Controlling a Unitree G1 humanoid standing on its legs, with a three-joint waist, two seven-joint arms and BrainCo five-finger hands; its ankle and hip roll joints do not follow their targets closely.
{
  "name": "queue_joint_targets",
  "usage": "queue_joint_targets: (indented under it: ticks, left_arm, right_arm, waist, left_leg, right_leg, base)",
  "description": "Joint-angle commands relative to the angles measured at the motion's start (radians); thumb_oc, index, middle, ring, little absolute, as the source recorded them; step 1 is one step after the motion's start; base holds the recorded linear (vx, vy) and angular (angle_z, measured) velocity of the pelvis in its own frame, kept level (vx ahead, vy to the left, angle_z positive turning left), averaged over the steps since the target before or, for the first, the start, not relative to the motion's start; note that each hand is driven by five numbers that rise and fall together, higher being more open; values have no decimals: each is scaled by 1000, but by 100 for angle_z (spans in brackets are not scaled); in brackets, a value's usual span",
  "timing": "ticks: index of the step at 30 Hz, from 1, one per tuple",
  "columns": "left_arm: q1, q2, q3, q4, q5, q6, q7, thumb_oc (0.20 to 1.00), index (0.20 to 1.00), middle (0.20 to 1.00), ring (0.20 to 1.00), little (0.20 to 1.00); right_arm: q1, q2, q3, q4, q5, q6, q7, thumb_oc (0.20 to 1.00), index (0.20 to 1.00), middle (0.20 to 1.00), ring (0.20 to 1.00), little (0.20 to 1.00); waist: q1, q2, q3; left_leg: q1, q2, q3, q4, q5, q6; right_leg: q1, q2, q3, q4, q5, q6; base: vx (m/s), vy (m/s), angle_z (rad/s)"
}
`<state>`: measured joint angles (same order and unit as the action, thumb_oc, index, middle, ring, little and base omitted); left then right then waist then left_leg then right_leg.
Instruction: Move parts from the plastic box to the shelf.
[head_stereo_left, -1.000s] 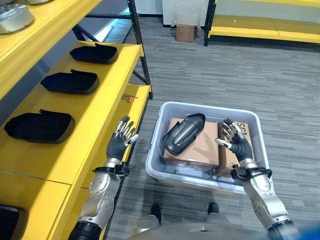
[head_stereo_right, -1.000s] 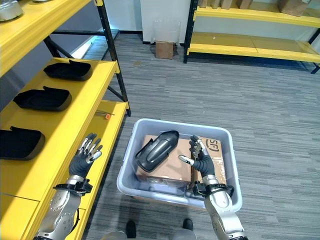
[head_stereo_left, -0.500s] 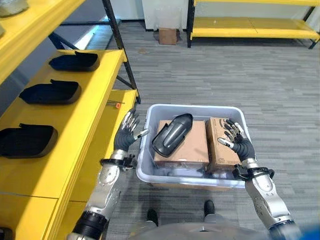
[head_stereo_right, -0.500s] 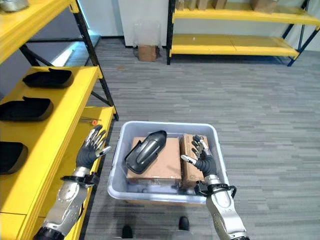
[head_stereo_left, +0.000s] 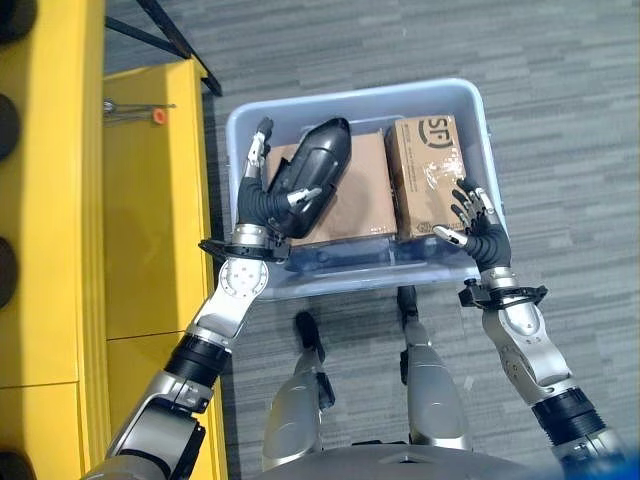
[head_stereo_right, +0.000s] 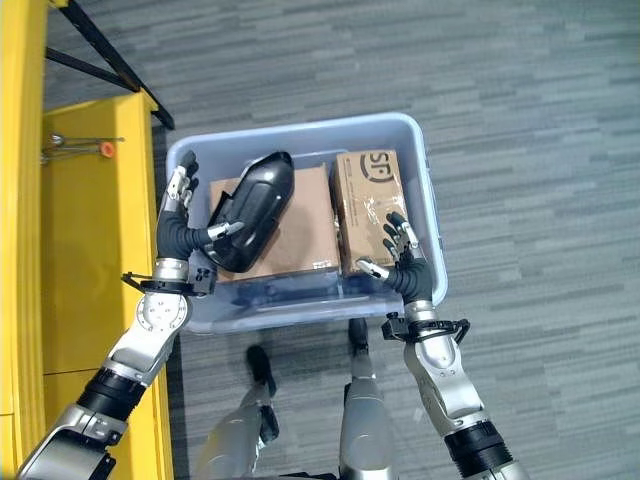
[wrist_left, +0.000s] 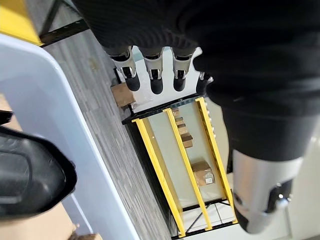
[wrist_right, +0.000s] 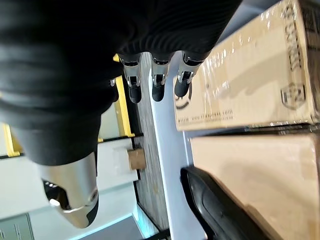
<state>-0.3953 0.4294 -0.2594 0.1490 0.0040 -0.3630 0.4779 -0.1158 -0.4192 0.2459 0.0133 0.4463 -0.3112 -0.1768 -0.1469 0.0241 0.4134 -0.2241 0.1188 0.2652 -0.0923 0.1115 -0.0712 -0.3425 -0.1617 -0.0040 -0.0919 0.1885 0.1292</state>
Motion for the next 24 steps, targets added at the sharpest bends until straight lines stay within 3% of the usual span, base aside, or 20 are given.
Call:
queue_joint_targets:
  ticks: [1,16,24]
  left_arm:
    - [-29,51,45,28,78,-33,96,1000,1000,1000,1000,1000]
    - [-66,116,192,55,169,4,292,1000,1000,1000,1000,1000]
    - [-156,183,141,207,163,35,265,1000,1000,1000,1000,1000]
  right_arm:
    - [3,-6,-23,-93,-39,-96,-26,1000,1000,1000,1000,1000]
    - [33,-5,-42,-107,10,-149,-40,1000,1000,1000,1000,1000]
    - [33,-7,-32,-102,26,-159,-30,1000,1000,1000,1000,1000]
  waist:
    - [11,-63,-18]
    - [1,-98,56]
    - [-18,-106,67]
  left_leg:
    - [41,92,-20,5,26,-60]
    - [12,97,-16,6,29,-68]
    - [-21,99,-29,5,33,-71]
  right_leg:
    - [4,-97,26,75,39,97]
    - [-34,-89,31,73,43,91]
    - [-57,-79,26,71,42,87]
  base:
    - [-35,-24,-7]
    - [-11,-9,-4]
    - [0,0,0]
